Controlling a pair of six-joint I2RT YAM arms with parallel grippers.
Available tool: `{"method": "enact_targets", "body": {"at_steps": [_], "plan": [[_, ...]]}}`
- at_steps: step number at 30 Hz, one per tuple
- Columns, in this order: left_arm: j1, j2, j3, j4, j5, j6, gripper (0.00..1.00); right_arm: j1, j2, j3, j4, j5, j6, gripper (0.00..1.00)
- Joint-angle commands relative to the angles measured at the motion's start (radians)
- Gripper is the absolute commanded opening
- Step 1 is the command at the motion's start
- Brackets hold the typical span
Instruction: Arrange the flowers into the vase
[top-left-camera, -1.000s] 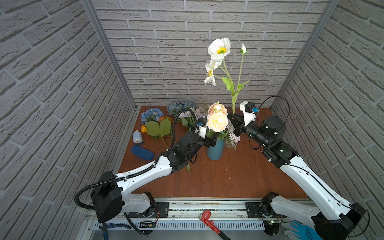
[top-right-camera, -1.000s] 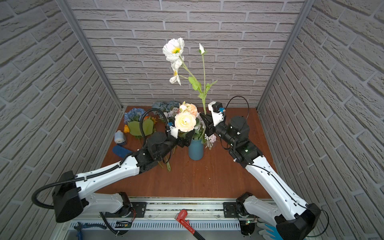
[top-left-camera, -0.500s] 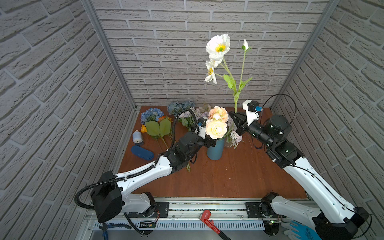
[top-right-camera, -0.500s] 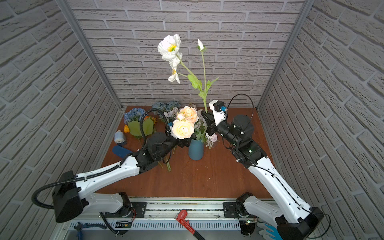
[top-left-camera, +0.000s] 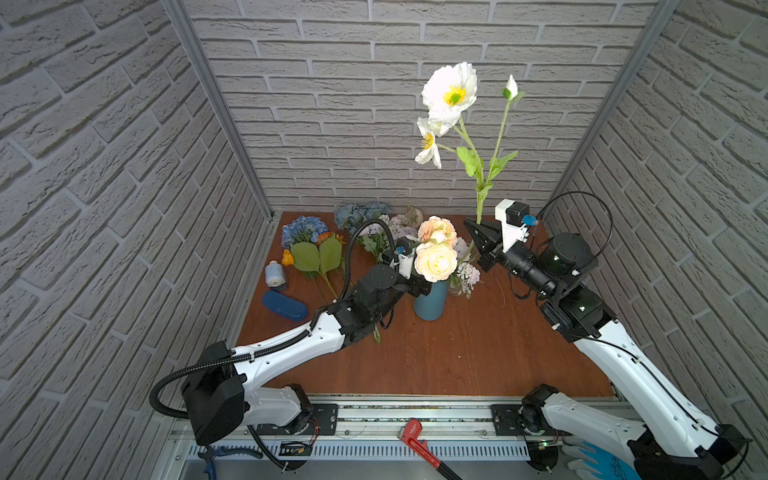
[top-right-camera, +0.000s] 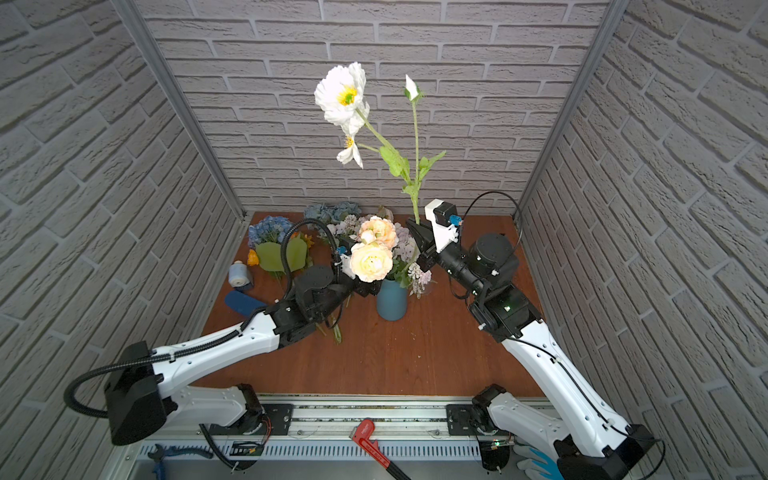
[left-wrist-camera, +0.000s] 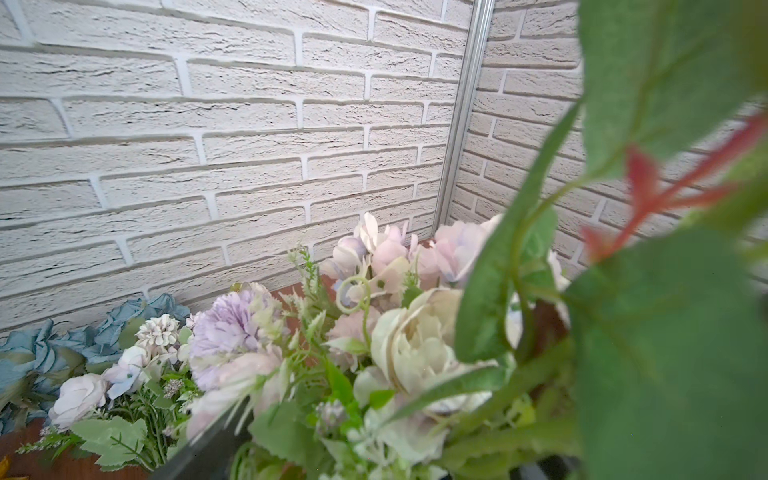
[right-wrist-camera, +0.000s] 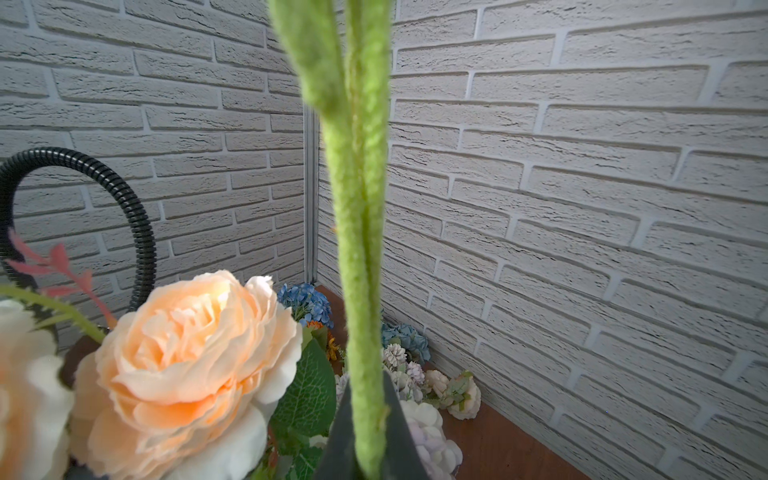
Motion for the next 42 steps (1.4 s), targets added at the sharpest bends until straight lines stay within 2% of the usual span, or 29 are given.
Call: {"method": "enact_targets", "body": {"at_steps": [1,18,25,34,42], "plan": [[-0.005,-0.001,-0.013,0.067,0.003,-0.002,0.91,0.007,-0.033,0.016,0.089,-0.019,-0.003,0.06],[-0.005,0.005,-0.018,0.079,0.018,-0.011,0.91,0.007,-0.030,0.064,0.176,-0.069,-0.008,0.06],[-0.005,0.007,-0.014,0.080,0.019,-0.008,0.90,0.007,-0.022,0.066,0.178,-0.103,0.041,0.06],[-0.005,0.005,-0.018,0.082,0.016,-0.006,0.91,0.007,-0.038,-0.001,0.242,-0.115,0.129,0.06],[-0.005,-0.002,-0.018,0.076,0.017,-0.010,0.91,0.007,0.001,-0.079,0.333,-0.078,0.104,0.06]]}}
